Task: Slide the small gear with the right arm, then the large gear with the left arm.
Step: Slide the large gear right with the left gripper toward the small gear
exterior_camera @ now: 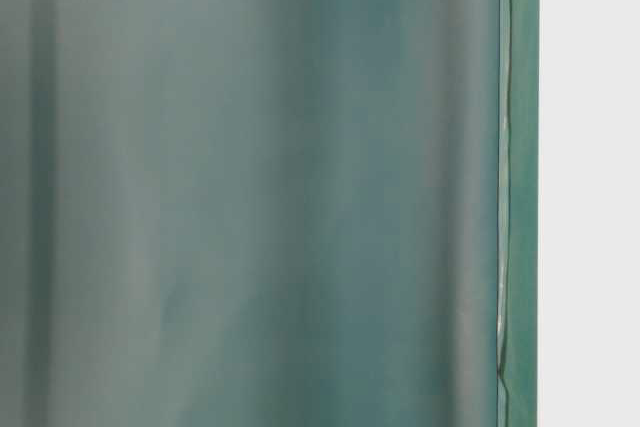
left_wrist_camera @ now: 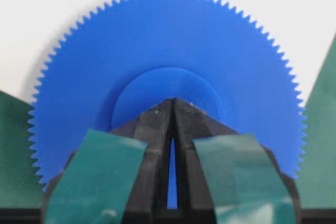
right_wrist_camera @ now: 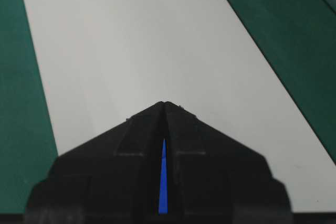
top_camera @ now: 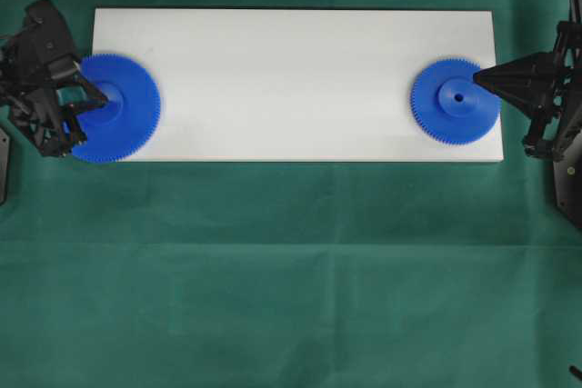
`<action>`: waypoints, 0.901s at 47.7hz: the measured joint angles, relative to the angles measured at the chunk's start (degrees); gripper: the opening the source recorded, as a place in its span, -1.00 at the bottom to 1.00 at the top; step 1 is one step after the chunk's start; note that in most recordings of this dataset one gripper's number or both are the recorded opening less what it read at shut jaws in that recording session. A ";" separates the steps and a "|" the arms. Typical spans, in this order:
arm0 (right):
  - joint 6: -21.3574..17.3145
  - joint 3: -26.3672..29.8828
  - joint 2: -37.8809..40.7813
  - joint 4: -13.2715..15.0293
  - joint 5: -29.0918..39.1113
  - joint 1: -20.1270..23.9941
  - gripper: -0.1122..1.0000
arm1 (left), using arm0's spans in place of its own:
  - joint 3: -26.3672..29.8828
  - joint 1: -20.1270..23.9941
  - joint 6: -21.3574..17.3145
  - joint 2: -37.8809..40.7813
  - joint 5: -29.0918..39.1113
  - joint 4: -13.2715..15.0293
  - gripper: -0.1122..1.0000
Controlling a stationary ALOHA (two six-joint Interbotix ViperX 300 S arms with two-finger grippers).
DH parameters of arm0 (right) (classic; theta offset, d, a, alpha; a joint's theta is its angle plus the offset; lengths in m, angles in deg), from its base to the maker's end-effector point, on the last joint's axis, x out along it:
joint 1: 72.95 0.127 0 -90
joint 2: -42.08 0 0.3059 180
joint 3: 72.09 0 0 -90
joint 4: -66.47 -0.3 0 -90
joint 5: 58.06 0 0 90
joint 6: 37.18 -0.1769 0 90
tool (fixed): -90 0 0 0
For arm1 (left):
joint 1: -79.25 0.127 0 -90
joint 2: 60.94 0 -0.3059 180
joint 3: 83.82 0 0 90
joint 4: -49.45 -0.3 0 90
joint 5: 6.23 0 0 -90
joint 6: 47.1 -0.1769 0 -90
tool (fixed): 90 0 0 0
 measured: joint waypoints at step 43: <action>0.00 -0.18 0.00 0.18 0.00 0.00 0.11 | 34.10 -4.22 -0.26 37.35 -2.64 0.09 -0.80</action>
